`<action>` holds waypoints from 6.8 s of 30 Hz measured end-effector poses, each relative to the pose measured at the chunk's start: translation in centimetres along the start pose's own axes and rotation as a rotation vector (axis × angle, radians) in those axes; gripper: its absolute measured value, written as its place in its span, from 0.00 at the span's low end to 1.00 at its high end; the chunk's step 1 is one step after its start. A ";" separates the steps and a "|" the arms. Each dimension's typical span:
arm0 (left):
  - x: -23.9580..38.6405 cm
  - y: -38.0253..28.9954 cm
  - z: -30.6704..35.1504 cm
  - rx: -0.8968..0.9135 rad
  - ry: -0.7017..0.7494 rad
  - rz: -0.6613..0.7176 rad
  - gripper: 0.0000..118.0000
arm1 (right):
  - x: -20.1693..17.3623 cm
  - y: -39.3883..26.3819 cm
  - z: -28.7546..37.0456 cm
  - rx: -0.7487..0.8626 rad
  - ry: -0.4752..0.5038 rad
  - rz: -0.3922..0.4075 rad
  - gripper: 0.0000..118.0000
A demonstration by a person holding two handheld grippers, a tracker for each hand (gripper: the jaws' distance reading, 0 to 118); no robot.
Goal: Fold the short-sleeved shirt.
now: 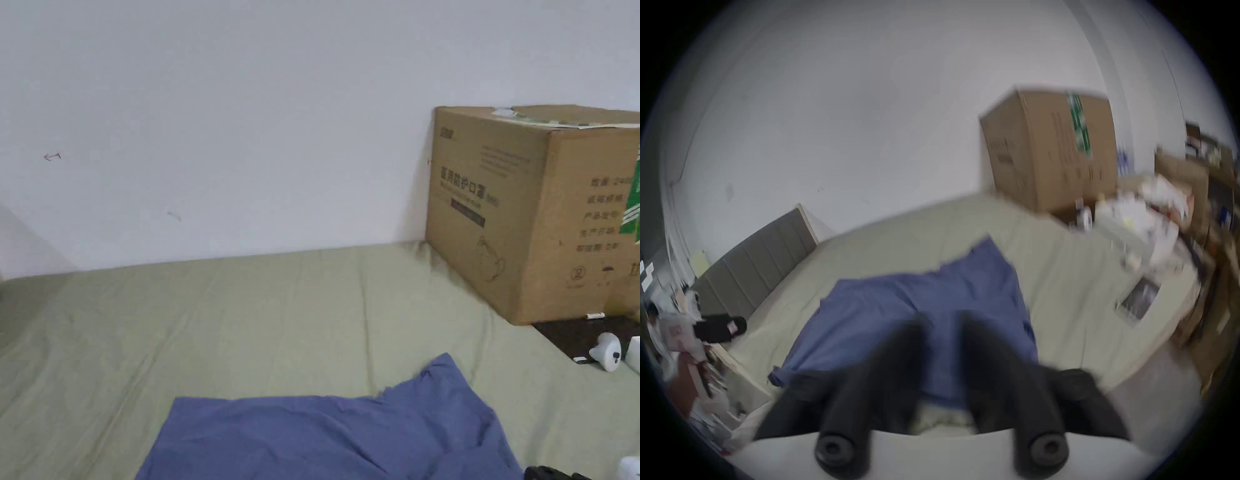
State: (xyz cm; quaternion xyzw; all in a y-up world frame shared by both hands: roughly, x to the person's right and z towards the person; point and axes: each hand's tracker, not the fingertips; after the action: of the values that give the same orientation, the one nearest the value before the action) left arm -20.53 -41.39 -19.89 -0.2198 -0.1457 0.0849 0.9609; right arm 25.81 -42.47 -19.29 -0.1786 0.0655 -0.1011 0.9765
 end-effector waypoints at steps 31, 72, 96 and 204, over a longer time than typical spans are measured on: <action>-19.7 6.7 -45.0 -0.622 0.163 -0.130 0.93 | -0.5 0.7 -17.7 -0.215 -0.015 0.052 0.03; -17.3 5.4 -34.0 -0.601 0.251 -0.151 0.01 | 11.0 4.7 -47.8 -0.858 -0.152 0.101 0.47; -9.7 31.9 -19.6 -0.032 0.232 -0.124 0.01 | 3.2 35.3 -26.8 -0.061 -0.107 0.043 0.01; -12.8 -7.5 -9.0 -0.677 0.056 0.029 0.97 | -4.4 2.0 -4.9 -0.059 0.068 0.068 0.00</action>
State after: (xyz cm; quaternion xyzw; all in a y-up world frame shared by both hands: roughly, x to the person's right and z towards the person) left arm -28.97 -54.54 -27.35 -0.5305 -0.1359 0.0393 0.8358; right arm 21.05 -41.26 -24.17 -0.2014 0.1076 -0.0721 0.9709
